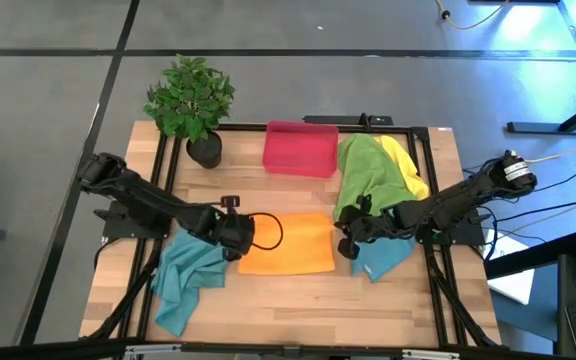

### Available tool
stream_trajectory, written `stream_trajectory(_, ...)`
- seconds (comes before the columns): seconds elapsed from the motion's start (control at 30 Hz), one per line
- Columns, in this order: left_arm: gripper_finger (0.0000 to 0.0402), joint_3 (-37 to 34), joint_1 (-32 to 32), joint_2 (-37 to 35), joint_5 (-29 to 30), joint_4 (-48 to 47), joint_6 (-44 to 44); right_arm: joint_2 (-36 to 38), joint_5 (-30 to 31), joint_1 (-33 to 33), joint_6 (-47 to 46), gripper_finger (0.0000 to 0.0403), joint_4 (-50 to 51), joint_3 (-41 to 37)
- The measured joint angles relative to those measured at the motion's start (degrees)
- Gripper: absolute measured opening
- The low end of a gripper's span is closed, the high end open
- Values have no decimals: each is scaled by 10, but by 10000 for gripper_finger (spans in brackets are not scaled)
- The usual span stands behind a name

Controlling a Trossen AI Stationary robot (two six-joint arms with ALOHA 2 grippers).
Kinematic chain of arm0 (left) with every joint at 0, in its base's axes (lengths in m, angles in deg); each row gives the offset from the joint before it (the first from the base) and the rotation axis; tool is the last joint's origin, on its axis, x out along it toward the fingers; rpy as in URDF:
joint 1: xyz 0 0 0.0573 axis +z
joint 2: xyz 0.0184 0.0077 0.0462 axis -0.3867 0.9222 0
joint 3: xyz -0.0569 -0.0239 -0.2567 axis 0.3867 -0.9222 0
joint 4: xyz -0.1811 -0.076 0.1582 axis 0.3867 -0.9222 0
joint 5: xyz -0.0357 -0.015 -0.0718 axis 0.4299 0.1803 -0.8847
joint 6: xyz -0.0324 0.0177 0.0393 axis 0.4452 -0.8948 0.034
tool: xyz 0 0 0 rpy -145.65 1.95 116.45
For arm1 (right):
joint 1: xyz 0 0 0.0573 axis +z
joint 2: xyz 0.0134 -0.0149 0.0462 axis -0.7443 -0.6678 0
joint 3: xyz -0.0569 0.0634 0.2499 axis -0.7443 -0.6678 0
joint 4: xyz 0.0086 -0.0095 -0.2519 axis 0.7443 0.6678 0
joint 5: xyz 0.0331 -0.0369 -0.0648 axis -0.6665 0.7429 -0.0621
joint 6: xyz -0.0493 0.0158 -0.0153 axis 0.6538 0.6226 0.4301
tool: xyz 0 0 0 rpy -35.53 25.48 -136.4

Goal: Roll microfiber towels into tight, uniform cylinder then place into a basket
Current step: Fold the orange towel

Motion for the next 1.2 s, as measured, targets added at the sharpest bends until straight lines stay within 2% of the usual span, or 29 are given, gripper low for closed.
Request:
stream_trajectory(0.27,116,0,33,-6,4,-6,-13,0,17,-13,19,103,3,2)
stream_trajectory(0.4,133,0,28,-44,5,-16,1,0,18,-13,33,143,56,39)
stream_trajectory(0.53,134,0,2,-90,6,2,30,0,19,-4,46,163,110,90)
stream_trajectory(0.7,133,0,-38,-99,11,52,49,0,-6,25,62,162,83,110)
stream_trajectory(0.9,132,0,-48,-40,64,95,50,-4,-9,49,22,141,50,89)
stream_trajectory(1.0,132,0,-37,2,73,98,50,-21,-20,64,10,128,-21,60)
stream_trajectory(1.2,132,0,2,74,74,109,51,-80,-94,78,-15,102,-181,18)
